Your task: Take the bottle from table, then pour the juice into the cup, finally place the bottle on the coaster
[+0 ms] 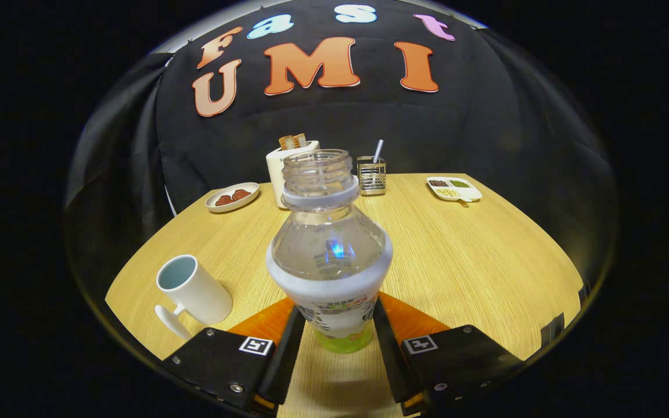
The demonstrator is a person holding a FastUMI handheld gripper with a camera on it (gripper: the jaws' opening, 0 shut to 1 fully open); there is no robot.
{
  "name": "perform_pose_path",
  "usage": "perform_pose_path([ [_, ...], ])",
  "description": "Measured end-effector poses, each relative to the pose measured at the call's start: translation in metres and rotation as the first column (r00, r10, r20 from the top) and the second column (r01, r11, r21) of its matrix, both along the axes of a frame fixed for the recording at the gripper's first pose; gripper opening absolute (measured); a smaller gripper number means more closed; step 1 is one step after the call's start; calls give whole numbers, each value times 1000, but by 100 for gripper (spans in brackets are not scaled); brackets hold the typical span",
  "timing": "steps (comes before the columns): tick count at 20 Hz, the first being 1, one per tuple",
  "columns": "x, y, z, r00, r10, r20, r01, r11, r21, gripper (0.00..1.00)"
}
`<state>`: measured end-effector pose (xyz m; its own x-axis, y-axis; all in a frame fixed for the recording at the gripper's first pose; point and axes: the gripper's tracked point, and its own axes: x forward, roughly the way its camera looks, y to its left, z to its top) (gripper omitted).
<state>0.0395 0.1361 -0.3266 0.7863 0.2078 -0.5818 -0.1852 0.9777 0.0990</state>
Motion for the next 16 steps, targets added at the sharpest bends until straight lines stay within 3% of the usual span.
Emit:
perform_pose_path([
  [5, -1, 6, 8, 1000, 8, -5, -8, 999, -32, 59],
  [12, 2, 27, 46, 994, 64, 91, -48, 984, -171, 59],
  [16, 7, 40, 61, 985, 98, 143, -53, 957, -285, 59],
])
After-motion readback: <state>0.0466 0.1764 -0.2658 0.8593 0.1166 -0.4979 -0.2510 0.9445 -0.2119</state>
